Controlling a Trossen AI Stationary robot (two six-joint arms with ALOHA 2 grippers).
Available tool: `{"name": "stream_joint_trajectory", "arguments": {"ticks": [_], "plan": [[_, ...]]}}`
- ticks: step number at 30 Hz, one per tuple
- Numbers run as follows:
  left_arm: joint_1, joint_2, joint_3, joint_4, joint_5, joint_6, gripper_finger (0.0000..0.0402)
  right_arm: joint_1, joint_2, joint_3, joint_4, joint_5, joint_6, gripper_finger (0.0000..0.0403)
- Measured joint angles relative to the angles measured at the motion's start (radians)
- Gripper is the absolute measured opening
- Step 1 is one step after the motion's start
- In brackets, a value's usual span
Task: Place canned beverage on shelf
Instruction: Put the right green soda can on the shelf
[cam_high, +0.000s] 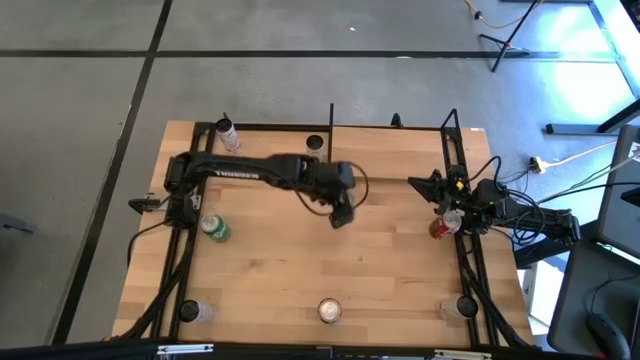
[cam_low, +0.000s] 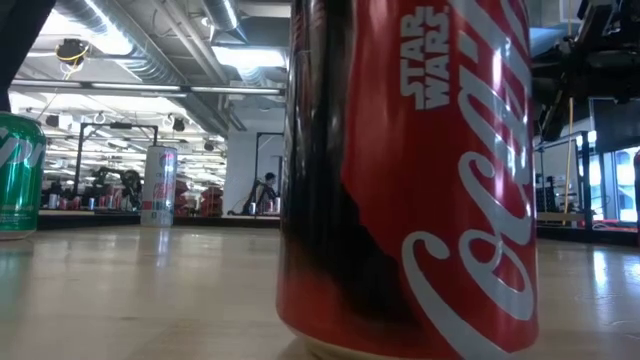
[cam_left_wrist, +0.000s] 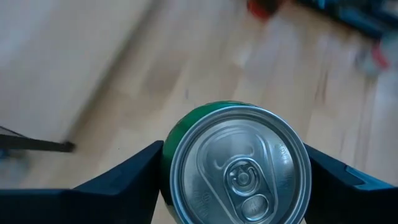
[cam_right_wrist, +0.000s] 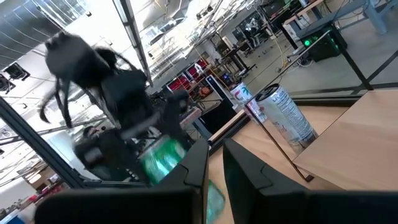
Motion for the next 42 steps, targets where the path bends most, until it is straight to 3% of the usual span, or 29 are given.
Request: {"name": "stream_joint_trajectory", "arguments": {"ticks": [9, 17, 26, 31, 36, 42], "plan": [[0.051, 0.000, 0.224, -0.028, -0.057, -0.007, 0.0283, 0.000, 0.000, 0.000, -0.005, 0.000, 0.000, 0.0040], [0.100, 0.001, 0.346, -0.028, -0.088, -0.008, 0.0285, 0.000, 0.000, 0.000, -0.073, 0.000, 0.000, 0.0040], [0.158, 0.127, 0.494, -0.122, -0.080, 0.011, 0.0282, 0.000, 0.000, 0.000, -0.081, 0.004, 0.000, 0.0040], [0.204, 0.161, 0.485, -0.141, -0.084, -0.001, 0.0282, 0.000, 0.000, 0.000, -0.086, 0.033, 0.000, 0.0040], [0.261, 0.209, 0.482, -0.166, -0.163, 0.002, 0.0282, 0.000, 0.000, 0.000, -0.122, 0.035, 0.000, 0.0040], [0.294, 0.259, 0.478, -0.143, -0.147, 0.010, 0.0282, 0.000, 0.000, 0.000, -0.137, 0.033, 0.001, 0.0040]]}}
